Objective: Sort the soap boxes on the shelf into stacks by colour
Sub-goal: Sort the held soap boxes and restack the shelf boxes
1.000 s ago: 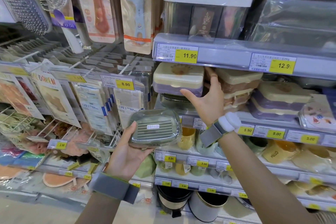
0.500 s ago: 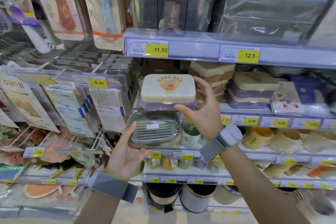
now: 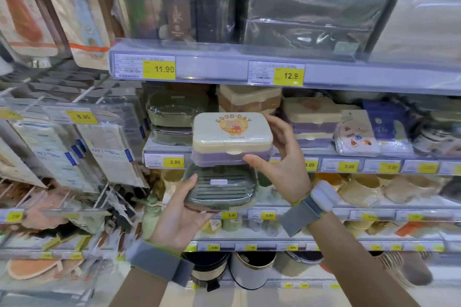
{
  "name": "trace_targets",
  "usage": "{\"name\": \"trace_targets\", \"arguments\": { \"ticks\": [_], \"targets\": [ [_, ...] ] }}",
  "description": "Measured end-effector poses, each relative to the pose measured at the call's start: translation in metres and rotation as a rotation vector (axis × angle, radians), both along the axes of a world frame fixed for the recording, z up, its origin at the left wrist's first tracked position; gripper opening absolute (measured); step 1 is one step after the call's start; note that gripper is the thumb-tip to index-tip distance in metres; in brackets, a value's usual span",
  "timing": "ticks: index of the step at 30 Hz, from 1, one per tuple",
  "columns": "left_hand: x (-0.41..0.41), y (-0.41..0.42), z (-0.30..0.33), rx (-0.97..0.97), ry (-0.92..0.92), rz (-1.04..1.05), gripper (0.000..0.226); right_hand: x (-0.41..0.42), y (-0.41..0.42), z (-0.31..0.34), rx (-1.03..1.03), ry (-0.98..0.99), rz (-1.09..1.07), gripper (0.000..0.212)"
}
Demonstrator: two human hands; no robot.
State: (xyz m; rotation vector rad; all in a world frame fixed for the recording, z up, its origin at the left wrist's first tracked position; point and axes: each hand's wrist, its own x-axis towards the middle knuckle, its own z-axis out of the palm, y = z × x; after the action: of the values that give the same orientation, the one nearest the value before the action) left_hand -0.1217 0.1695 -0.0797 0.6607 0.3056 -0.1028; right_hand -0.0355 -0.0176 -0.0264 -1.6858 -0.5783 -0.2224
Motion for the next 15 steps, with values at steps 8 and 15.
{"name": "trace_targets", "arguments": {
  "ticks": [8,15],
  "targets": [
    [0.011,-0.054,-0.005,0.015,0.053,-0.041,0.054,0.012,-0.057,-0.002,0.017,-0.003,-0.032,0.074],
    [0.014,-0.084,-0.01,0.016,0.079,-0.019,0.056,0.03,-0.106,0.001,0.059,-0.037,-0.057,0.075]
  ]
}}
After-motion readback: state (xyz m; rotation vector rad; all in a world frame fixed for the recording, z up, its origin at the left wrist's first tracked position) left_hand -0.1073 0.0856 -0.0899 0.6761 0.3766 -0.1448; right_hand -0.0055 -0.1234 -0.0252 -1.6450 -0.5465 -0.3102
